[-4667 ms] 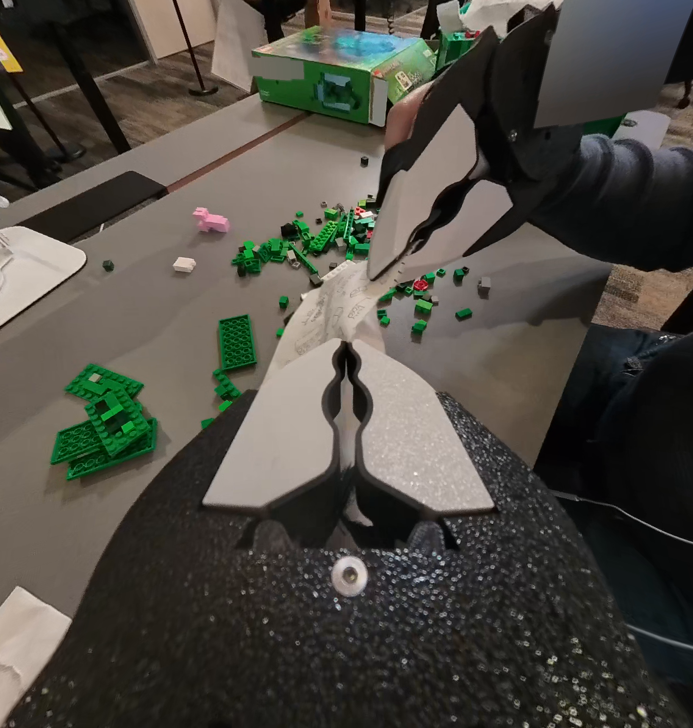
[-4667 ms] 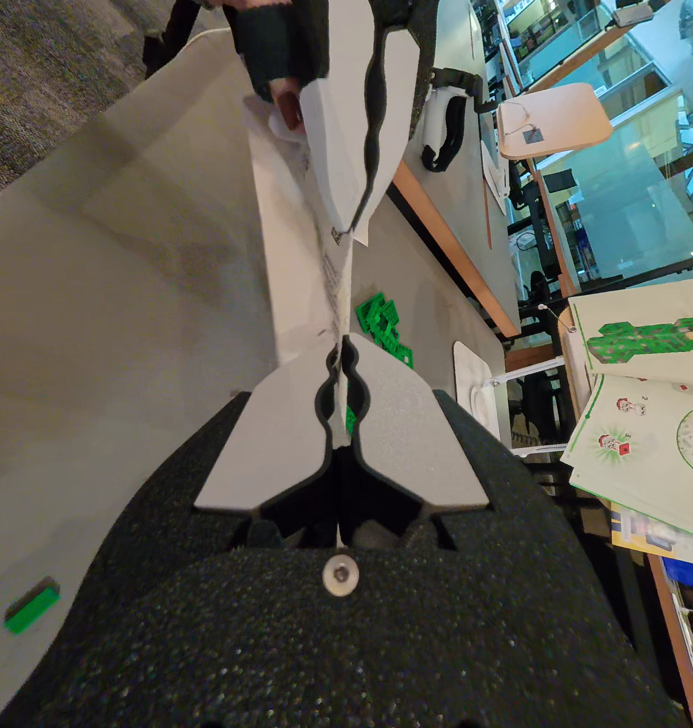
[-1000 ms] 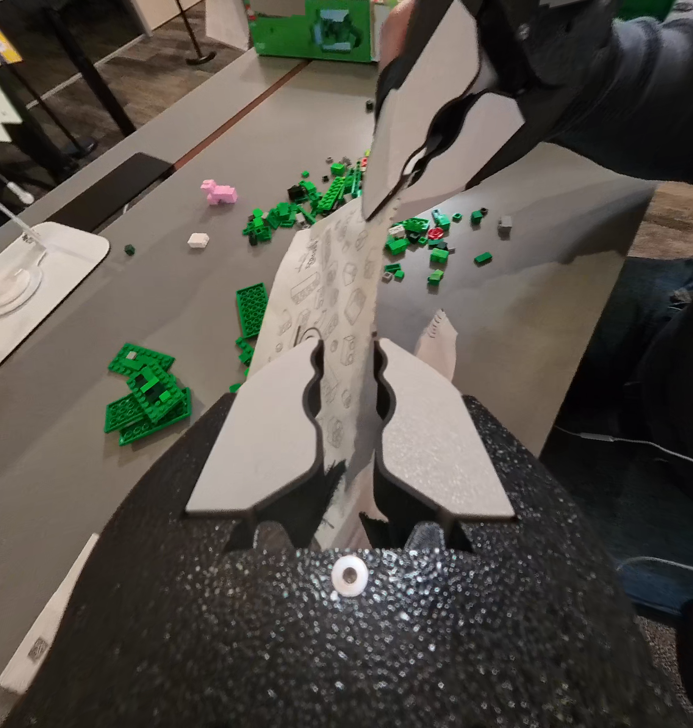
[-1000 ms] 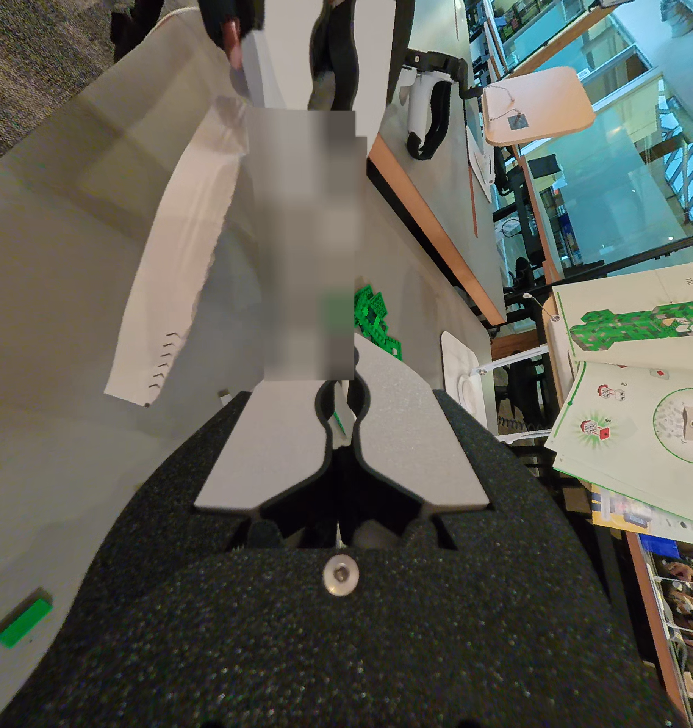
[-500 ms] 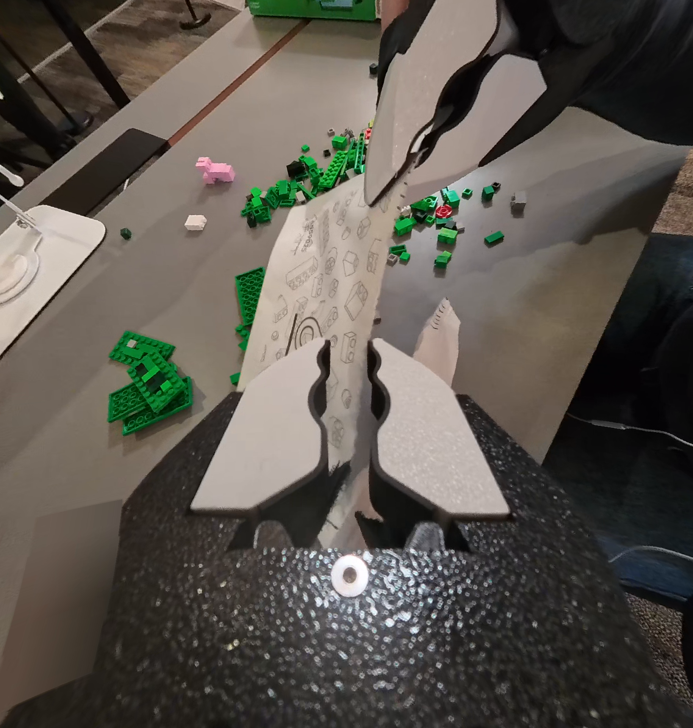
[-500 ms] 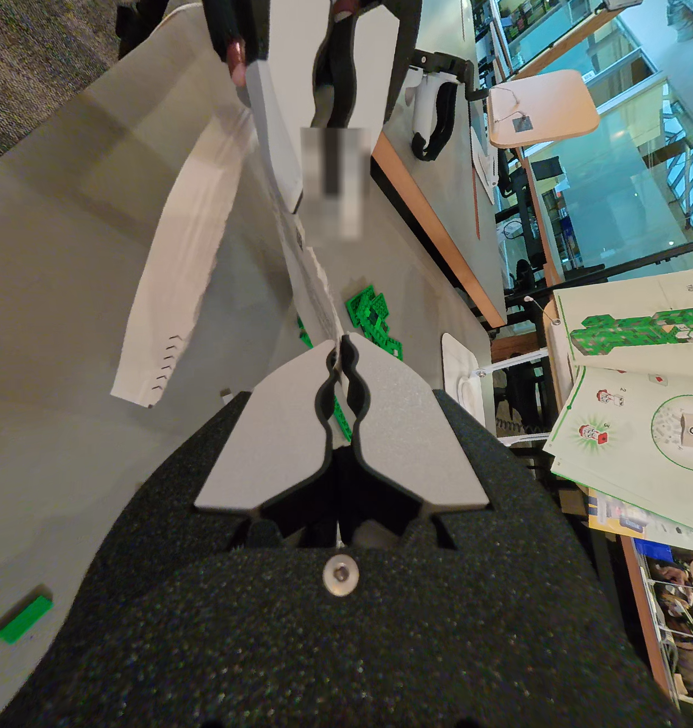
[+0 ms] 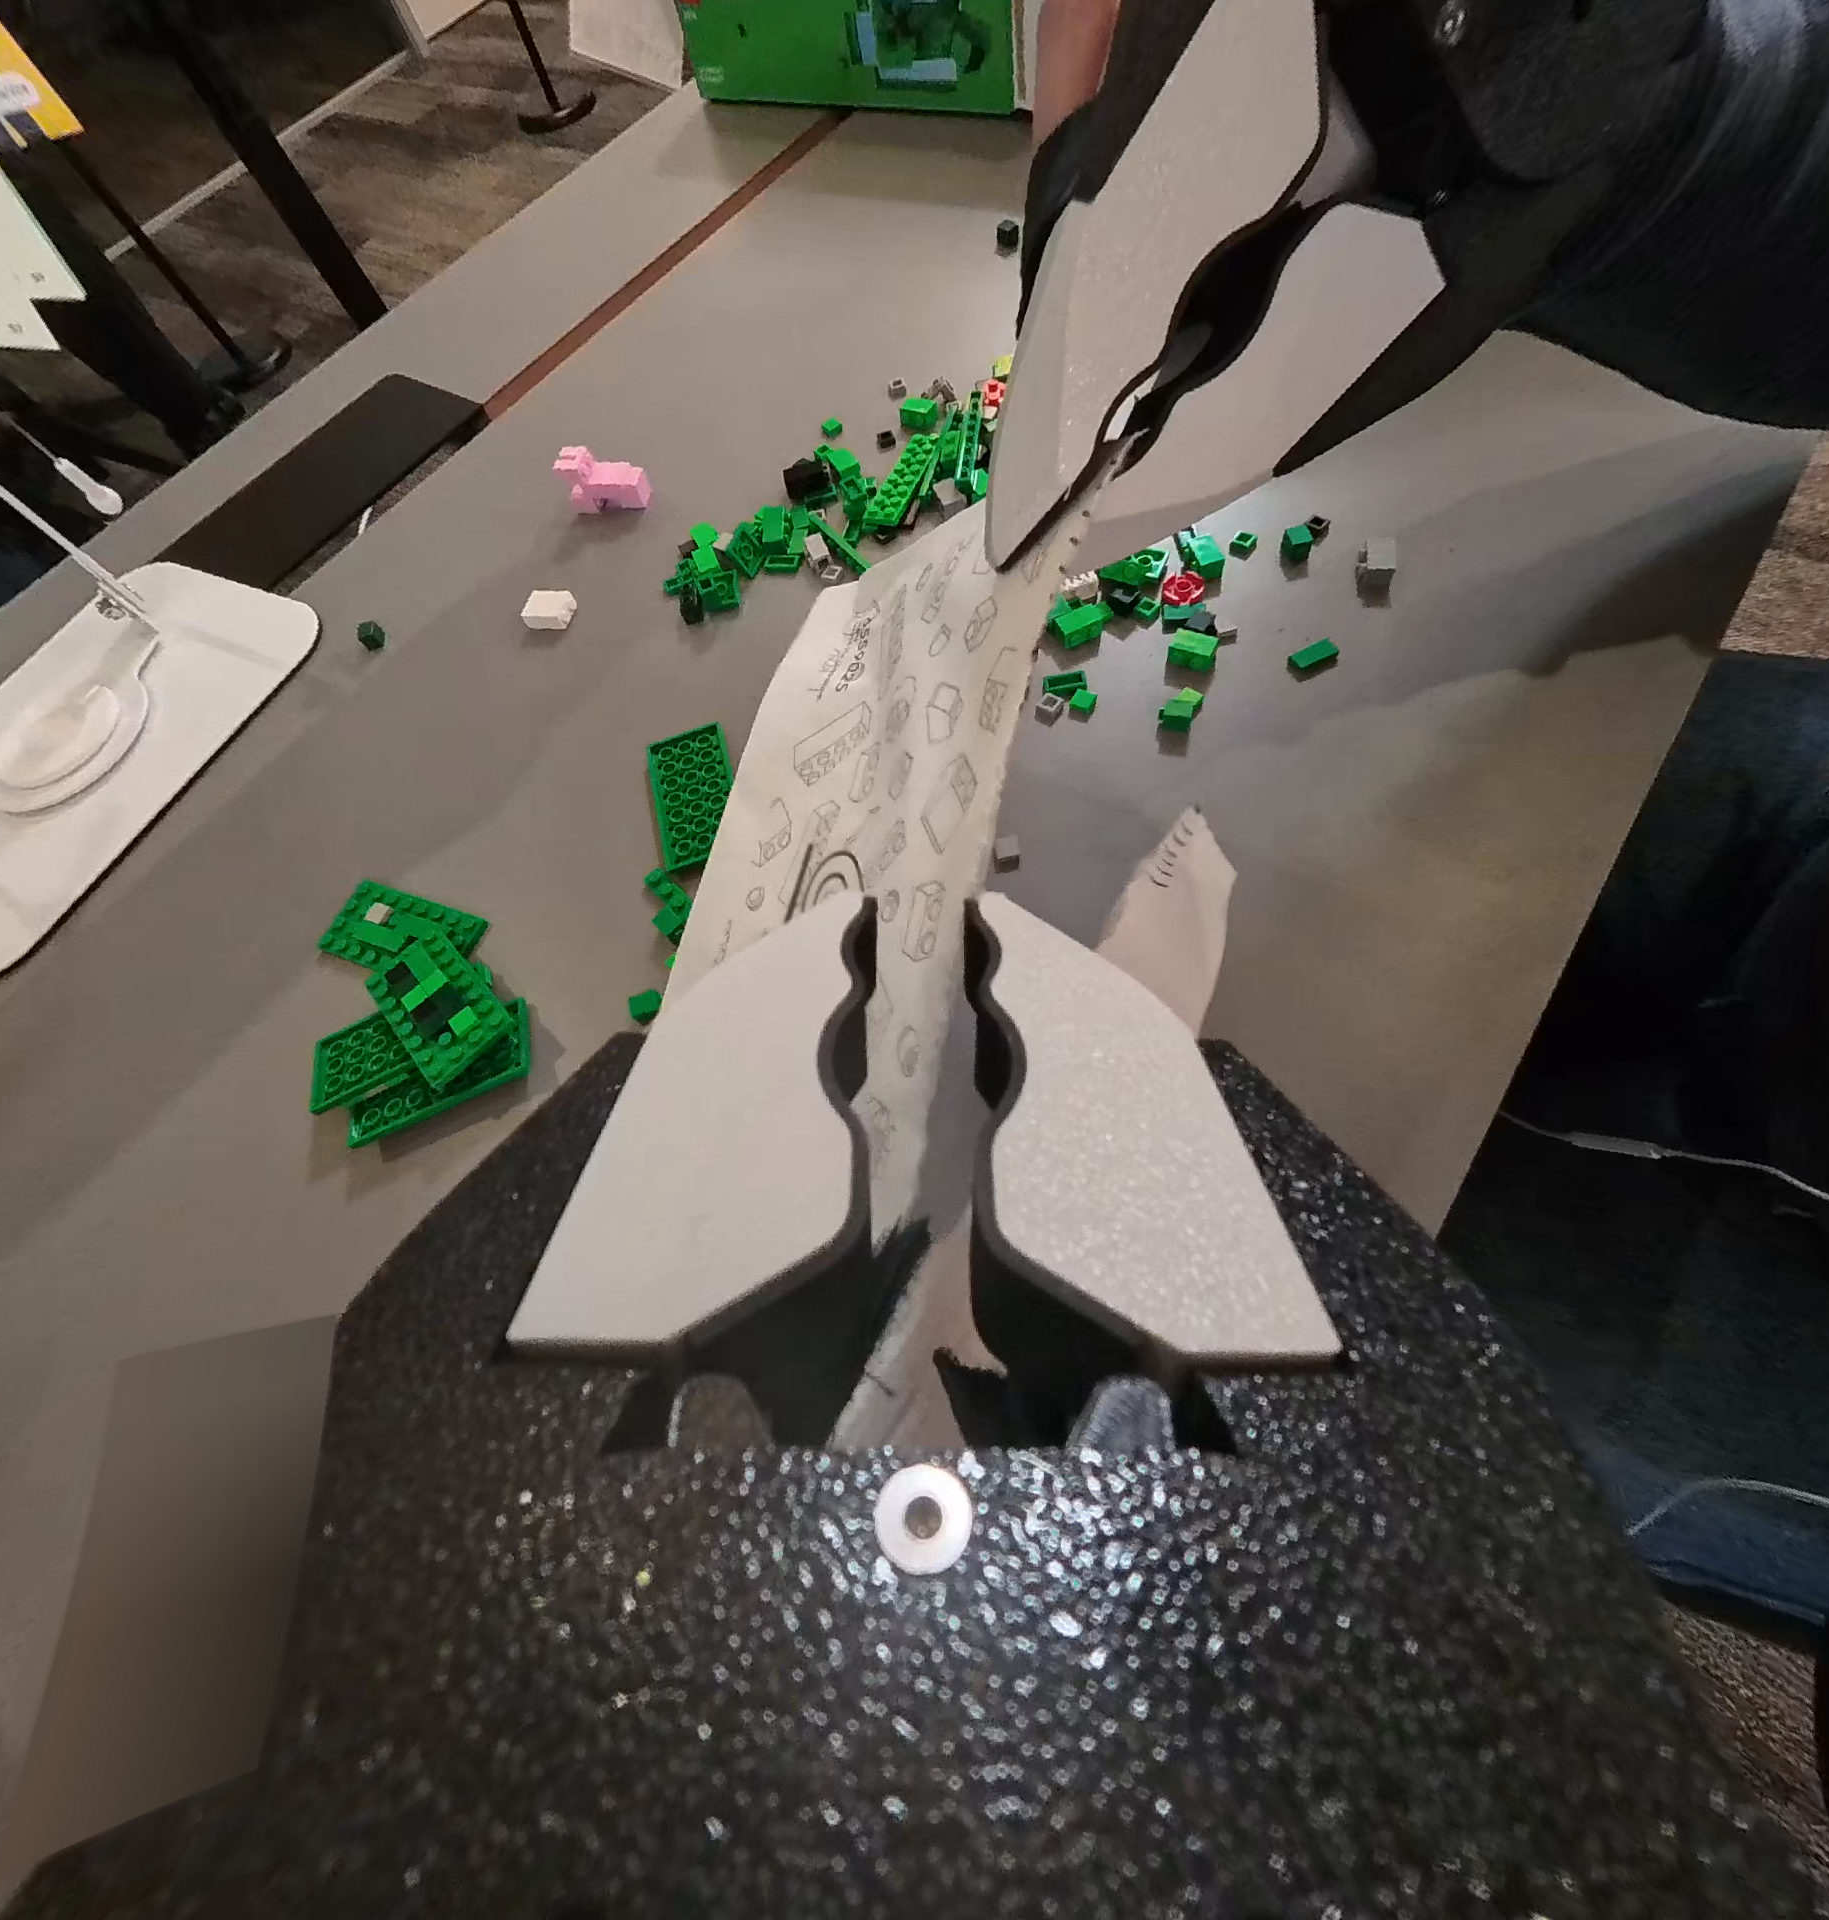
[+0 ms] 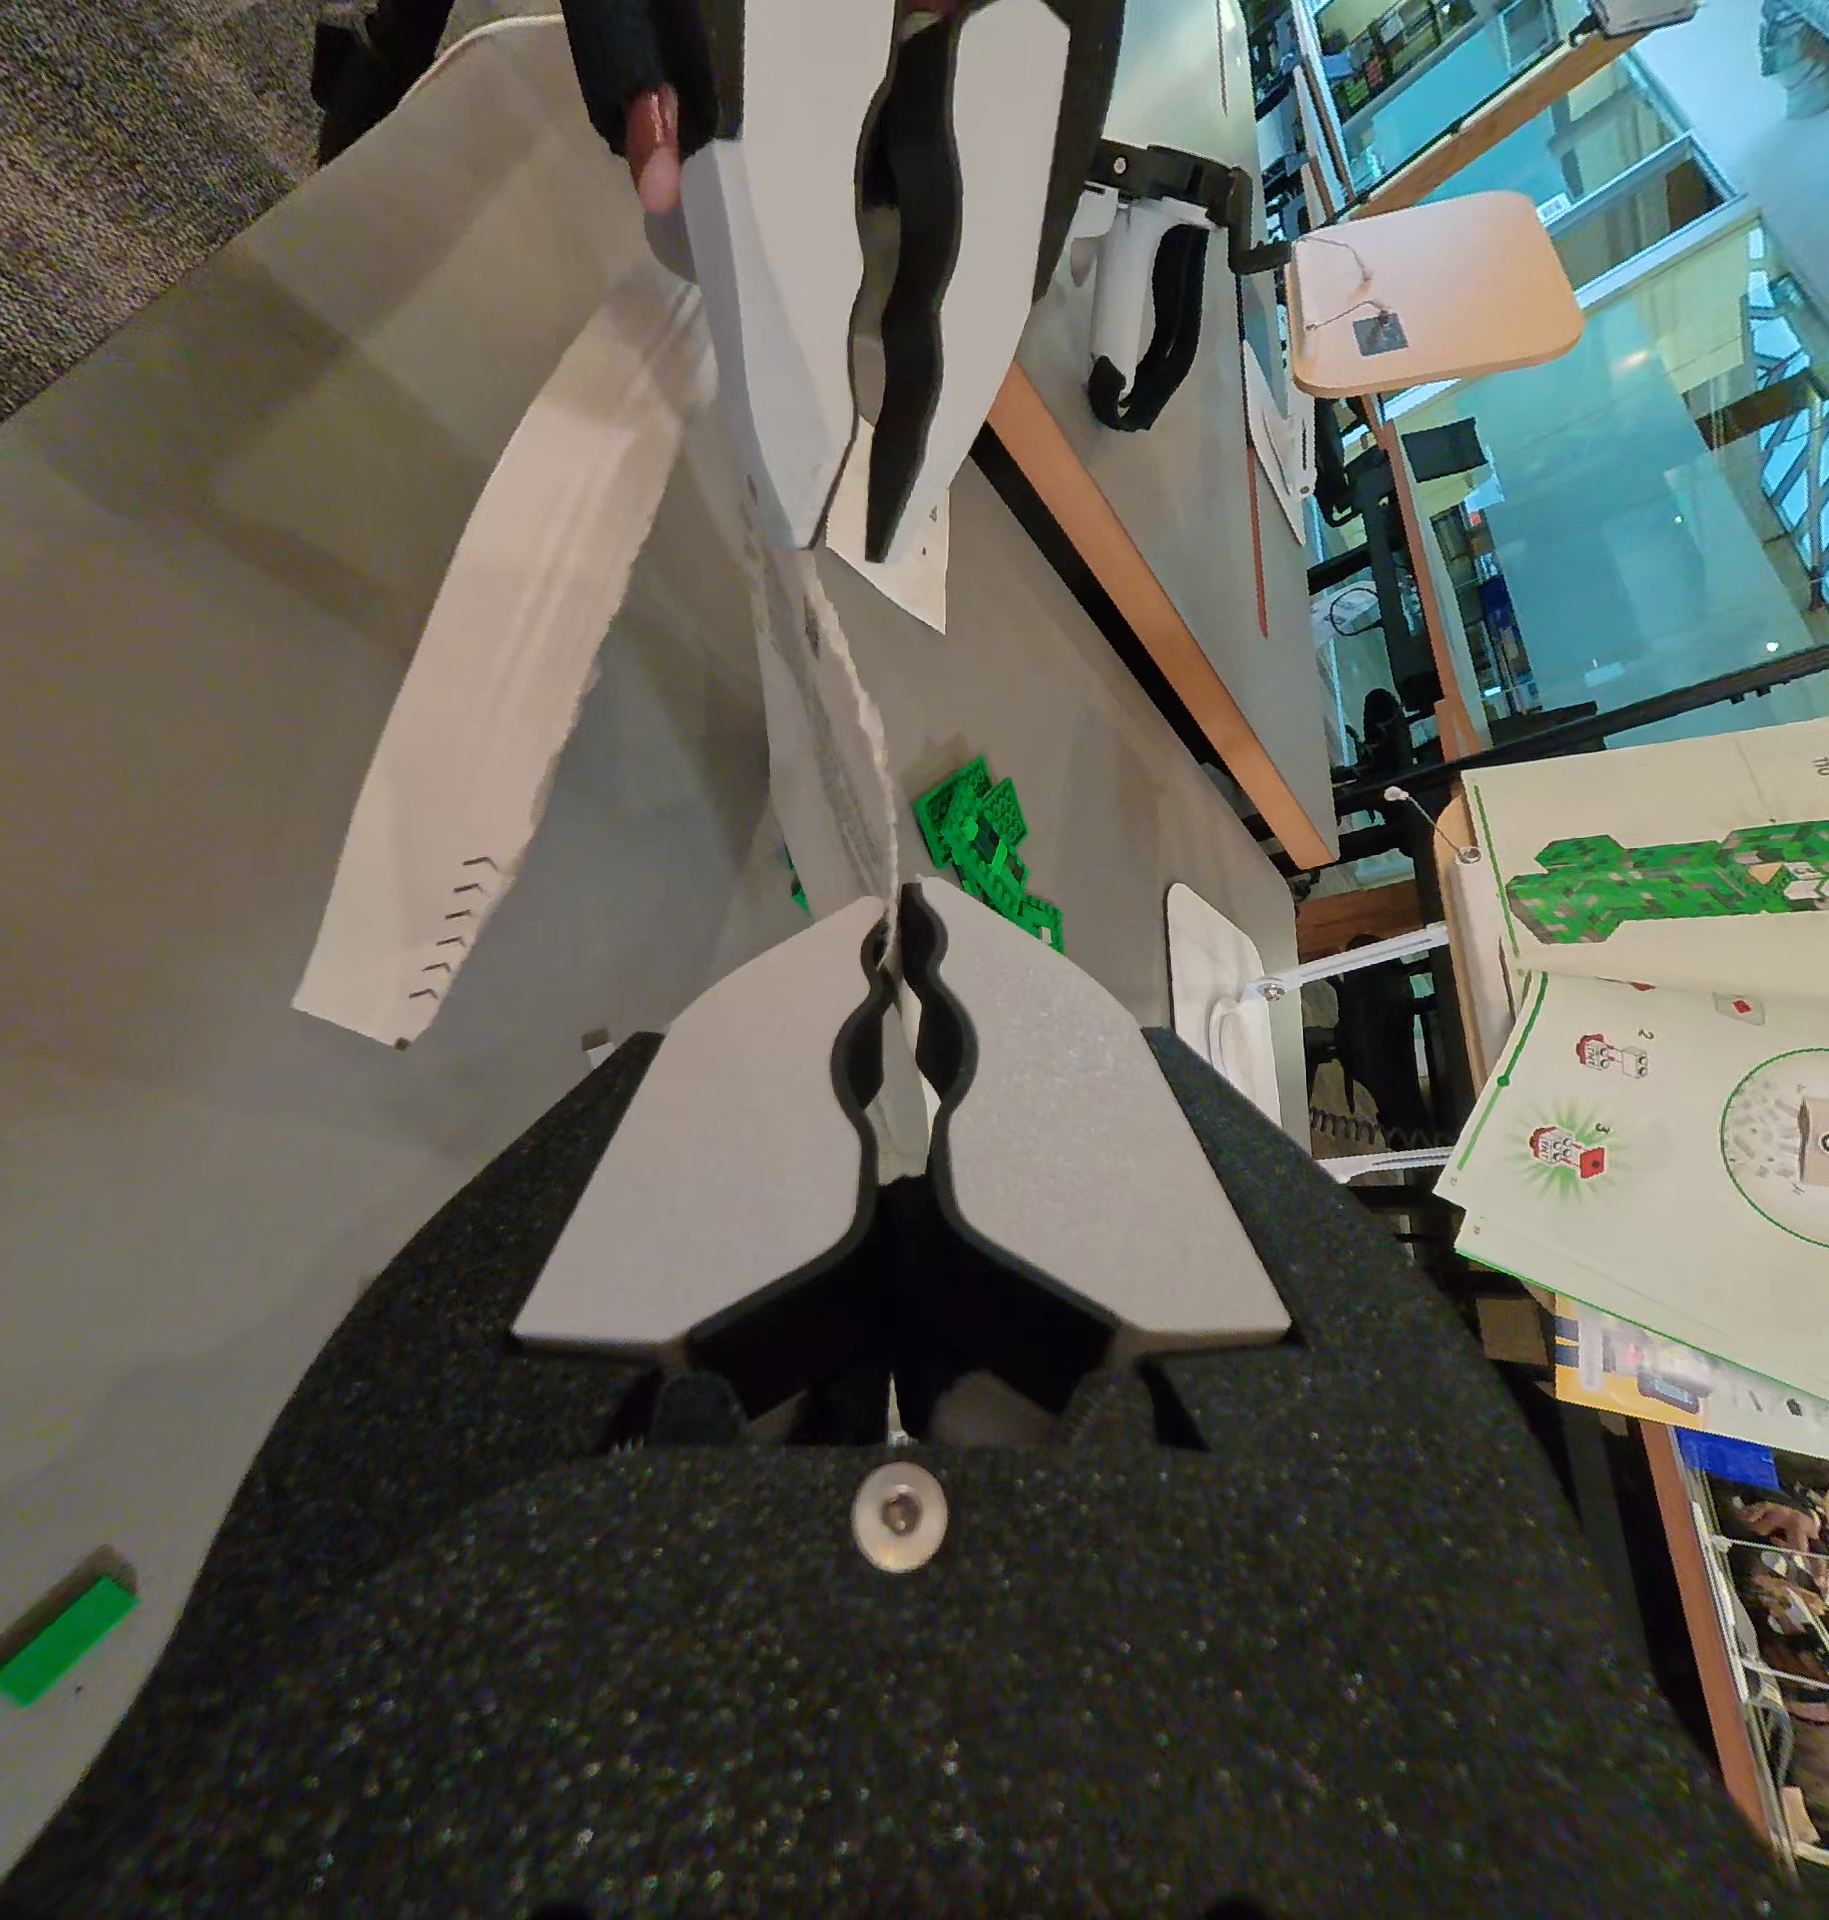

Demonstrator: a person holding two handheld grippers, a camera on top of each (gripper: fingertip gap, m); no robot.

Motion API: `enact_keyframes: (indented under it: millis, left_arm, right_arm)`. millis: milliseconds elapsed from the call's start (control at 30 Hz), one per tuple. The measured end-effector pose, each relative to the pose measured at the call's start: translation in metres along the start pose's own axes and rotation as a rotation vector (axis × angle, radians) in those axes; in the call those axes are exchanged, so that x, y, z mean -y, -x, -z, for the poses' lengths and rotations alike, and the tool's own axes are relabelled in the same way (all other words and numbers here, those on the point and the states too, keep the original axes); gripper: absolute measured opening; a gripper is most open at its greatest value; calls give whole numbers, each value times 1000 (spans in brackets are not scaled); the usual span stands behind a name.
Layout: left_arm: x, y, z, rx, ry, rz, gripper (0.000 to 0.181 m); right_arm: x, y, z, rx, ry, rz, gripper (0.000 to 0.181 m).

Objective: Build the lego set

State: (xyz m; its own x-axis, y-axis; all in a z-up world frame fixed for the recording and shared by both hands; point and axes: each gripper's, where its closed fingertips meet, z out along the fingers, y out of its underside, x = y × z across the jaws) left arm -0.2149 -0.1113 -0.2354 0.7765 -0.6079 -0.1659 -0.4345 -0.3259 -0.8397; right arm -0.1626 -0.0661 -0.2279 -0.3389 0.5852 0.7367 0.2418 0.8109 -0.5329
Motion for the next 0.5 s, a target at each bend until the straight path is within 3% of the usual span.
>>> enact_keyframes:
  millis: [33, 500]
  left_arm:
    - [1, 0, 0, 1, -2, -3, 15]
    - [0, -2, -1, 7, 8, -41, 14]
  right_arm:
    - [0, 0, 0, 0, 0, 1, 1]
    - [0, 0, 0, 1, 1, 0, 1]
